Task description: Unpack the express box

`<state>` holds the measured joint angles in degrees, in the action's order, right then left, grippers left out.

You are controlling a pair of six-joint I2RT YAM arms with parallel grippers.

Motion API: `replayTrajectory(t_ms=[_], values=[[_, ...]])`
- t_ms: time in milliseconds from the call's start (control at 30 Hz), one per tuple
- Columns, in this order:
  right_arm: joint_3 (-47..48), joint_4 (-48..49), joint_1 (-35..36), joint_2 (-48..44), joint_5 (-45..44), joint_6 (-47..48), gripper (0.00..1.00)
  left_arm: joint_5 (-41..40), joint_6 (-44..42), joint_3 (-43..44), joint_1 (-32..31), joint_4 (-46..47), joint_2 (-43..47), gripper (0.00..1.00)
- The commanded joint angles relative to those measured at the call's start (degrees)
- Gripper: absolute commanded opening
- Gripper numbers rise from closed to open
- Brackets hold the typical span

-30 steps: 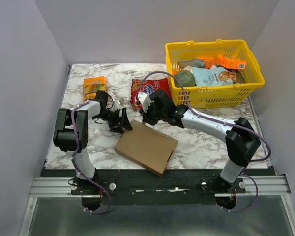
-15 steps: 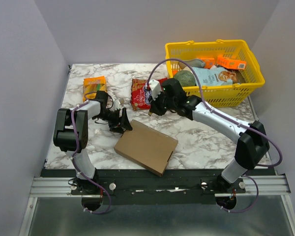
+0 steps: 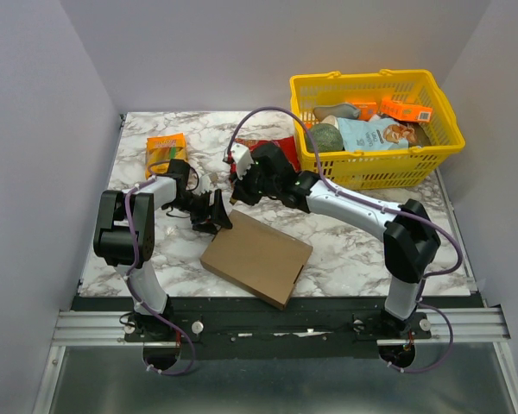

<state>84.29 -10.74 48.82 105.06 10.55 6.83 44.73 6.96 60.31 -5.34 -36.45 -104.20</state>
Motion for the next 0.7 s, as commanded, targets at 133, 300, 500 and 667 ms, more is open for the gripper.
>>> replayTrajectory(t_ms=[133, 300, 500, 667], values=[[-0.27, -1.82, 0.75, -0.46, -3.07, 1.34, 0.0, -11.77, -1.95, -1.69, 0.07, 0.76, -3.55, 0.75], [-0.27, -3.49, 1.1, -0.9, -4.13, 3.19, 0.01, -11.68, -1.95, -1.69, 0.07, 0.76, -3.55, 0.75], [-0.53, -6.48, 1.02, -1.34, -2.55, 2.76, 0.0, -11.6, -1.95, -1.78, 0.07, 0.94, -3.38, 0.75], [-0.88, -6.75, 1.1, -2.13, -2.28, 2.66, 0.0, -11.6, -2.04, -1.61, 0.07, 0.85, -3.46, 0.75]])
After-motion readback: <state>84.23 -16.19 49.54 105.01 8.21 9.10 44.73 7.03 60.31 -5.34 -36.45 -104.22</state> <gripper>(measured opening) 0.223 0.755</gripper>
